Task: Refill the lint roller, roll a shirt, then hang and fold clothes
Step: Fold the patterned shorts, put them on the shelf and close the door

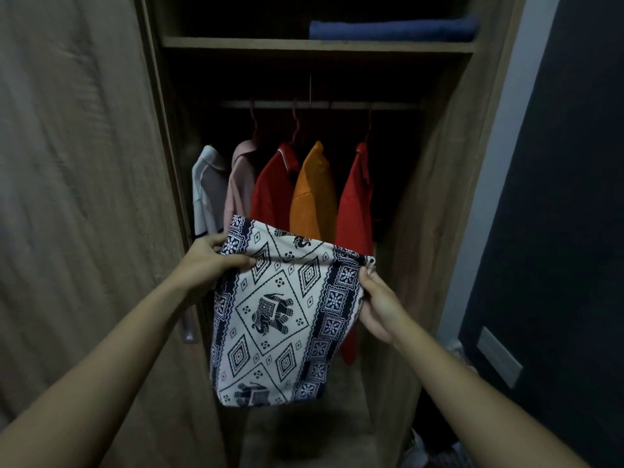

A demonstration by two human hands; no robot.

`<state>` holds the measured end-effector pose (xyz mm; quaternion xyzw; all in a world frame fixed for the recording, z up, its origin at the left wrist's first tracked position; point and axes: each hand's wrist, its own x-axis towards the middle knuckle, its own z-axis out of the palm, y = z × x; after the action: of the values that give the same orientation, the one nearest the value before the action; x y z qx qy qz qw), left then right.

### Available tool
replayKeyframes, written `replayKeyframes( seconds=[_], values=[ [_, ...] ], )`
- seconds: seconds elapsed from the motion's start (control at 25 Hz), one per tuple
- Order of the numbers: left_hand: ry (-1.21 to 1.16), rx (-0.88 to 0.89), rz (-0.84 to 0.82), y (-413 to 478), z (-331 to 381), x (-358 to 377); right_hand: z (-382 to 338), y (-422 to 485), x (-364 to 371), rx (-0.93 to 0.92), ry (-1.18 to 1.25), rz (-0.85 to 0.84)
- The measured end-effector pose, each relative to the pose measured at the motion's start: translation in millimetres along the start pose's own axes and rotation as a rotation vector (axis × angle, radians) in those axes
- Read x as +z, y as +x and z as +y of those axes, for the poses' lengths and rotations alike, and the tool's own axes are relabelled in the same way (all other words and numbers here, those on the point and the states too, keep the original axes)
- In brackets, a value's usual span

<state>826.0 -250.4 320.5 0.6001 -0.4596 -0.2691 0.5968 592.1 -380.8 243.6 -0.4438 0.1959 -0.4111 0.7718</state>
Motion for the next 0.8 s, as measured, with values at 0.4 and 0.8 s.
replayKeyframes(
  seconds=[0.4, 0.8],
  values=[
    [-0.052, -0.077, -0.037, 3.8, -30.1, 6.4, 10.4, 6.5, 4.9, 0.110, -0.073, 0.152],
    [-0.196, -0.378, -0.033, 1.5, -73.0, 12.0, 19.9, 3.6, -15.8, 0.331, -0.430, 0.215]
  ],
)
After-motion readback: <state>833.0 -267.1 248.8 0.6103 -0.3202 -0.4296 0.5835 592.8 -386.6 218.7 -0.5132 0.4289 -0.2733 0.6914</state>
